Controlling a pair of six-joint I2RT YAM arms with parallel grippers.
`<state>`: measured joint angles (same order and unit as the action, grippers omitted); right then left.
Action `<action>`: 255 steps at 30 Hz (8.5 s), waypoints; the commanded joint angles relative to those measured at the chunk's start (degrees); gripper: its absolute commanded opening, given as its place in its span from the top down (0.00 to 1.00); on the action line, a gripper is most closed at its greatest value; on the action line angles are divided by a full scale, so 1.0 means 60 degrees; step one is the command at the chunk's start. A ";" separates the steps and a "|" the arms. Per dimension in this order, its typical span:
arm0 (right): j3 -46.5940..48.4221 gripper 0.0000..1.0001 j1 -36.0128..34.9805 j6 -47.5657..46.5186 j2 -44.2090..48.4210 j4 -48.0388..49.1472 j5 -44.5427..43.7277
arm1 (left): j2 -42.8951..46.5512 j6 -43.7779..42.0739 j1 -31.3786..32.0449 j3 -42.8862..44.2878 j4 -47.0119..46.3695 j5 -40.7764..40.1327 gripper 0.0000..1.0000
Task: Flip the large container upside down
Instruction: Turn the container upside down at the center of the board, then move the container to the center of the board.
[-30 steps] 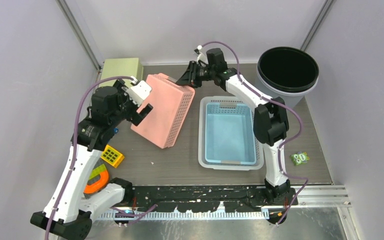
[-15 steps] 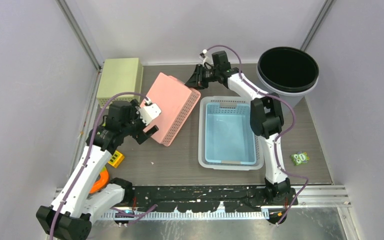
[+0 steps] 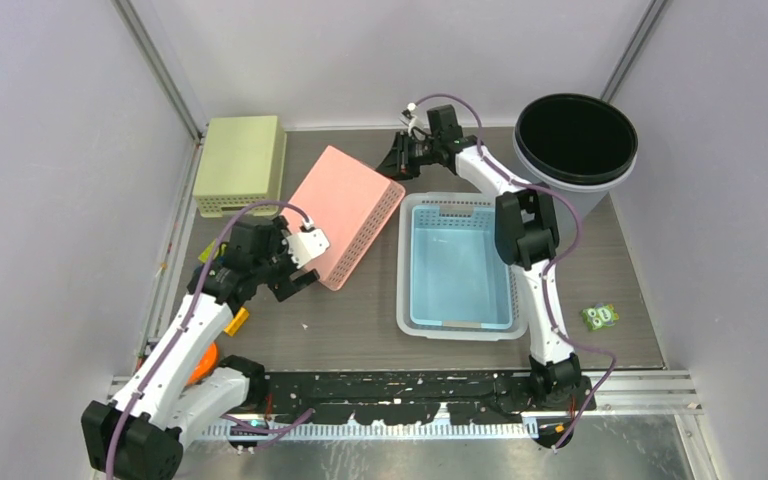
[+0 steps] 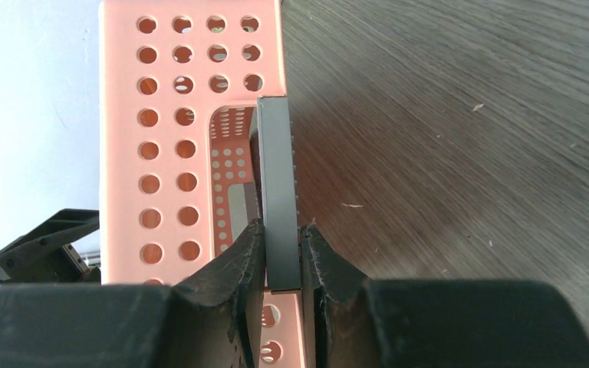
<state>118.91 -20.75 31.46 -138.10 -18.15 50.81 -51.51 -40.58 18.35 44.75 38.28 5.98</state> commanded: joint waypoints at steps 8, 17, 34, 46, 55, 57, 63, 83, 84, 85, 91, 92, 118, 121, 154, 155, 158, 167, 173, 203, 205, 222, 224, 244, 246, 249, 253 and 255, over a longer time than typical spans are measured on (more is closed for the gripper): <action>0.0866 0.71 0.0292 0.0092 -0.0652 0.0546 0.0427 | -0.0401 -0.0399 -0.0033 -0.1078 -0.2139 -0.0418 0.00; 0.1085 0.60 0.0324 0.0108 -0.1021 0.0551 0.0504 | -0.0739 0.0024 -0.0040 -0.1566 -0.3762 -0.0923 0.00; 0.1207 0.41 0.0722 -0.2535 0.0627 -0.1662 -0.0933 | -0.0451 -0.0001 -0.0041 -0.1281 -0.3067 -0.0191 0.00; -0.0207 0.19 -0.1268 -0.9655 0.4000 -0.5404 -0.4418 | -0.0423 -0.0913 -0.0041 -0.0681 -0.1563 0.0296 0.00; -0.2819 0.12 -0.3591 -0.9911 0.5523 -0.4867 -0.6713 | 0.0209 0.0021 -0.0053 -0.0623 -0.1645 -0.0380 0.00; -0.3225 0.11 -0.3800 -0.9711 0.5773 -0.4655 -0.6635 | 0.0386 0.0323 -0.0080 -0.0710 -0.1851 -0.0453 0.00; -0.4589 0.11 -0.4517 -0.9733 0.6138 -0.3741 -0.7242 | -0.0161 0.1253 -0.1141 0.0026 -0.1530 0.0083 0.00; -0.4164 0.06 -0.4450 -0.8844 0.4076 -0.0974 -1.1133 | -0.0594 0.2392 -0.3600 -0.0235 -0.2420 0.0763 0.00; -0.4036 0.06 -0.4334 -0.8776 0.3980 -0.1032 -1.1108 | -0.0651 0.2397 -0.3600 -0.0226 -0.2403 0.0760 0.00; -0.3945 0.06 -0.4213 -0.8701 0.3920 -0.1052 -1.1050 | -0.0689 0.2396 -0.3600 -0.0204 -0.2384 0.0781 0.00; -0.2999 0.06 -0.3389 -0.8403 0.3387 -0.1472 -1.0559 | -0.0684 0.2289 -0.3600 -0.0281 -0.2156 0.1353 0.00; -0.2650 0.06 -0.3264 -0.8351 0.3121 -0.1684 -1.0540 | -0.0666 0.2271 -0.3600 -0.0338 -0.2155 0.1449 0.00; -0.1730 0.06 -0.2840 -0.8122 0.3016 -0.3400 -0.8352 | -0.1783 0.0593 -0.1454 -0.0636 -0.2992 0.0486 0.00; -0.1642 0.06 -0.2852 -0.7920 0.2866 -0.3240 -0.8438 | -0.2594 0.0202 -0.0695 -0.0747 -0.3780 -0.0633 0.00; 0.2922 0.11 -0.1749 -0.6689 -0.0506 -0.3919 -0.8098 | -0.7356 0.3177 -0.0070 0.2664 -0.4370 -0.0923 0.37; 0.2988 0.11 -0.1731 -0.6657 -0.0545 -0.3907 -0.8123 | -0.7511 0.3279 -0.0068 0.2808 -0.4340 -0.0923 0.37; 0.3134 0.11 -0.1657 -0.6635 -0.0653 -0.3902 -0.8111 | -0.7968 0.3576 -0.0055 0.3257 -0.4205 -0.1276 0.41; 0.3296 0.10 -0.1470 -0.6841 -0.0799 -0.3821 -0.8001 | -0.8669 0.4351 -0.0048 0.4097 -0.3791 -0.1858 0.51; 0.3271 0.10 -0.1478 -0.6856 -0.0864 -0.3766 -0.7925 | -0.9067 0.4093 -0.0055 0.4413 -0.3838 -0.2451 0.51; 0.2169 0.11 -0.1269 -0.6869 -0.0380 -0.3479 -0.7874 | -0.9211 0.2966 -0.0068 0.4421 -0.4798 -0.3873 0.34; 0.2134 0.11 -0.1267 -0.6841 -0.0343 -0.3473 -0.7794 | -0.9172 0.2933 -0.0063 0.4415 -0.4879 -0.3980 0.34; 0.1738 0.12 -0.1269 -0.6753 -0.0084 -0.3435 -0.7551 | -0.8963 0.2282 -0.0070 0.4234 -0.5827 -0.5298 0.33; 0.1704 0.11 -0.1265 -0.6749 -0.0062 -0.3431 -0.7558 | -0.9000 0.2198 -0.0071 0.4260 -0.5899 -0.5412 0.33; 0.1561 0.11 -0.1246 -0.6782 0.0116 -0.3431 -0.7537 | -0.9182 0.2046 -0.0245 0.4598 -0.5897 -0.5794 0.32; 0.1568 0.12 -0.1254 -0.6782 0.0118 -0.3435 -0.7541 | -0.9170 0.2057 -0.0245 0.4619 -0.5883 -0.5756 0.32; 0.1579 0.11 -0.1258 -0.6795 0.0130 -0.3435 -0.7562 | -0.9170 0.2120 -0.0245 0.4639 -0.5852 -0.5680 0.32; 0.1590 0.11 -0.1250 -0.6822 0.0133 -0.3436 -0.7588 | -0.9172 0.2163 -0.0245 0.4728 -0.5812 -0.5640 0.32; 0.1597 0.11 -0.1258 -0.6826 0.0122 -0.3435 -0.7601 | -0.9173 0.2170 -0.0244 0.4789 -0.5785 -0.5615 0.32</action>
<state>128.29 -28.38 -9.28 -142.32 -40.34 5.04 -106.39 -27.70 17.32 70.48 5.80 -27.62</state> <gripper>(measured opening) 0.887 0.681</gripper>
